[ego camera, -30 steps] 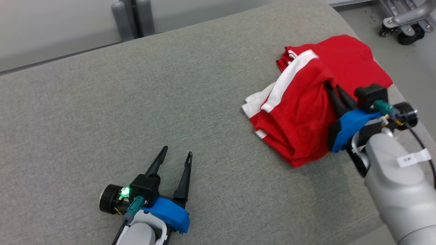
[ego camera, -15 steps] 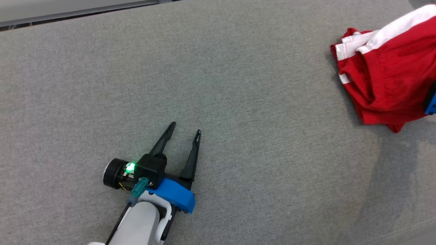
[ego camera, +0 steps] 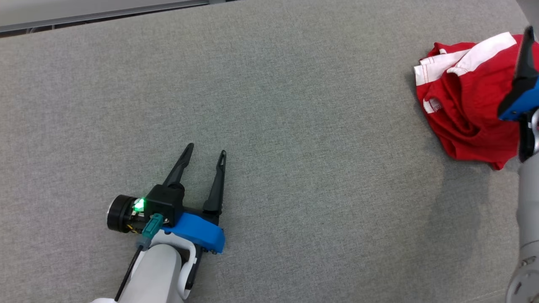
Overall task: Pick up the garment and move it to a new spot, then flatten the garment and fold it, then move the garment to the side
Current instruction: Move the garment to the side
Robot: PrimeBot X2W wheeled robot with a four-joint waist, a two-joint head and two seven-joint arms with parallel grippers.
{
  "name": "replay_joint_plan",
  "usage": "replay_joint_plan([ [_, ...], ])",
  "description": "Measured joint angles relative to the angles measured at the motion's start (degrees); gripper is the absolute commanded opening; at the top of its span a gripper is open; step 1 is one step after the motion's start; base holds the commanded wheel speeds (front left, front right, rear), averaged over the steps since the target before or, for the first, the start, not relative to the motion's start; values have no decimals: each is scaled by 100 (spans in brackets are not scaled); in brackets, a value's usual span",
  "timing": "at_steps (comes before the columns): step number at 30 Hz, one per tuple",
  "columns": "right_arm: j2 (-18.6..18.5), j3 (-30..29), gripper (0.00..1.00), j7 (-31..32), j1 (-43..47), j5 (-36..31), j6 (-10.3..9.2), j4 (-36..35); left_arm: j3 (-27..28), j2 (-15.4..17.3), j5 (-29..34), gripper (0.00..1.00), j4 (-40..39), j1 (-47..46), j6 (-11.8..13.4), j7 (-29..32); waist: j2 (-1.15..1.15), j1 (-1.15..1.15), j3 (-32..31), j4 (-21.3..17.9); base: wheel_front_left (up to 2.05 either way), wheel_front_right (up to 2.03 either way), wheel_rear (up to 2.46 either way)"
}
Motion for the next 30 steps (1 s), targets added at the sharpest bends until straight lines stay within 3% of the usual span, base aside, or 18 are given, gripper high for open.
replay_joint_plan([
  [4,483,598,100,-9,333,591,0,-773,237,21,-18,100,-63,86,68,8,0,0,-127,45,0,0,0],
  [8,710,1343,100,-9,939,1313,0,-1335,450,30,-107,100,-155,138,144,8,0,0,-271,133,0,0,0],
  [17,833,2460,100,-8,2452,2531,0,-1992,839,32,-353,100,-250,389,326,9,0,0,-525,382,0,0,0],
  [30,837,2898,100,-8,3209,2796,0,-2141,1223,36,-760,100,-333,875,526,8,0,-1,-959,608,0,0,0],
])
